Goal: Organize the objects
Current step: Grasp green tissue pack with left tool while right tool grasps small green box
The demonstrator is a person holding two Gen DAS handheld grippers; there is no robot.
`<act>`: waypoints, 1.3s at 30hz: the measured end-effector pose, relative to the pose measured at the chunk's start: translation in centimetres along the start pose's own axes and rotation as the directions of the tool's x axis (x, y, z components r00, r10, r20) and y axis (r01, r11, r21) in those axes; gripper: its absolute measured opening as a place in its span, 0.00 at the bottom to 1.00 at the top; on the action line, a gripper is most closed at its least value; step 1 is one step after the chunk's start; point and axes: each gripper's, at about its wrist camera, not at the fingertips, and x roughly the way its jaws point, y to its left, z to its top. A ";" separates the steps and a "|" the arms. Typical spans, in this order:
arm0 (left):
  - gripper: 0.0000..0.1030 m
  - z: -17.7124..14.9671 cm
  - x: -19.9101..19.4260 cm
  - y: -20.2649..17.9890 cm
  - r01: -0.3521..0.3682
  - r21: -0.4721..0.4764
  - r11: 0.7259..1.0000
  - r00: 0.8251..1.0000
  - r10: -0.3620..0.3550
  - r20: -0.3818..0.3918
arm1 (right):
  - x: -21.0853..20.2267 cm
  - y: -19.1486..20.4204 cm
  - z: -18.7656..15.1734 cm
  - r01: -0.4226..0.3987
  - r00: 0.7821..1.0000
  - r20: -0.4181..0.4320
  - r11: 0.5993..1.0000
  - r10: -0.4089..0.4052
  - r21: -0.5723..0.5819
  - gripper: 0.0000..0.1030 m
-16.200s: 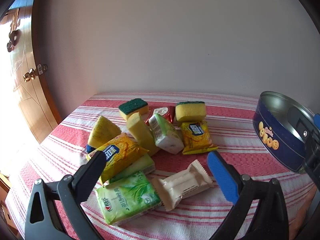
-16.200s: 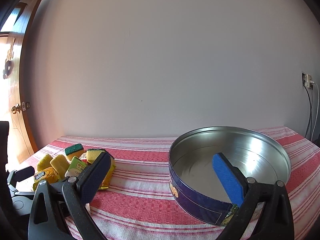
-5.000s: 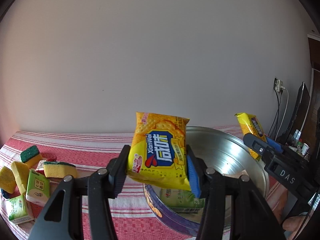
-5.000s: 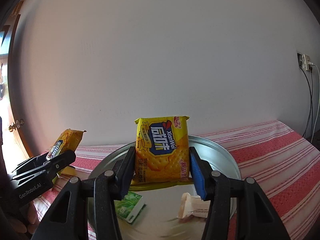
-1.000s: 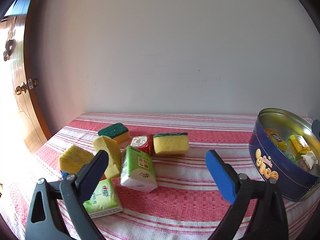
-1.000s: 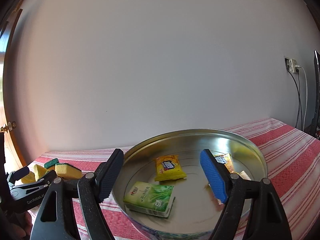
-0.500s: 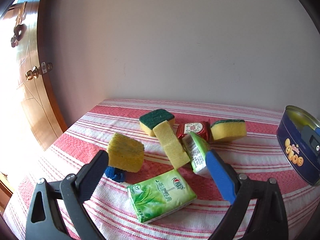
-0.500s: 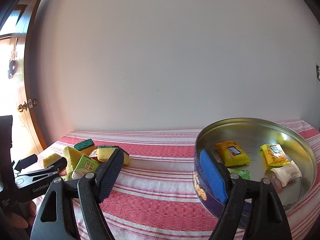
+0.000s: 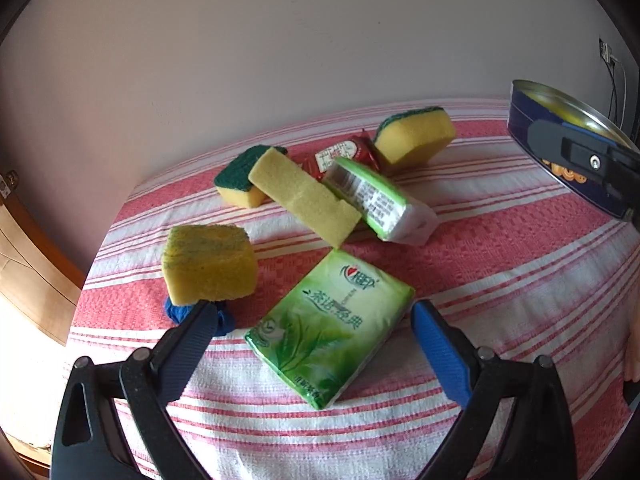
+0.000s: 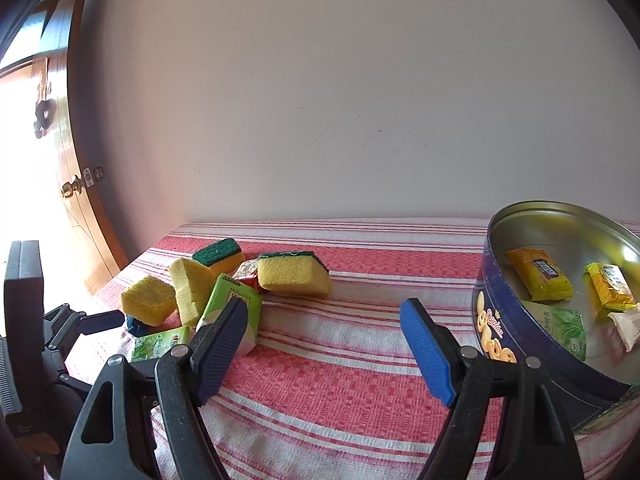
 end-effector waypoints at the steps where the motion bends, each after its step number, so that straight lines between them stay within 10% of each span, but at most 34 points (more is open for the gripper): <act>1: 0.97 0.1 0.7 0.2 0.017 -0.011 1.000 0.999 -0.018 -0.035 | 0.3 0.2 0.0 -0.008 1.000 -0.008 1.000 0.008 -0.005 0.78; 7: 0.67 0.1 0.7 1.9 0.155 -0.124 0.980 0.986 -0.161 -0.039 | 2.1 0.8 -0.2 -0.091 0.992 -0.090 0.996 0.091 0.008 0.78; 17: 0.51 -0.6 -2.2 2.6 0.074 -0.201 0.977 0.993 -0.054 0.105 | 5.3 3.3 -0.4 -0.184 0.964 -0.191 0.982 0.188 0.036 0.78; 32: 0.51 -2.2 -4.0 9.1 0.068 -0.511 0.857 0.967 0.070 0.247 | 11.9 7.7 0.2 -0.118 0.929 -0.347 0.992 0.126 0.047 0.78; 35: 0.51 -2.4 -3.9 8.9 0.085 -0.512 0.855 0.966 0.056 0.253 | 11.9 7.9 0.0 -0.120 0.923 -0.366 0.993 0.120 0.023 0.54; 39: 0.51 -2.5 -4.5 8.6 0.124 -0.490 0.863 0.955 0.032 0.296 | 11.4 7.0 -0.1 -0.145 0.922 -0.357 0.988 0.152 0.049 0.51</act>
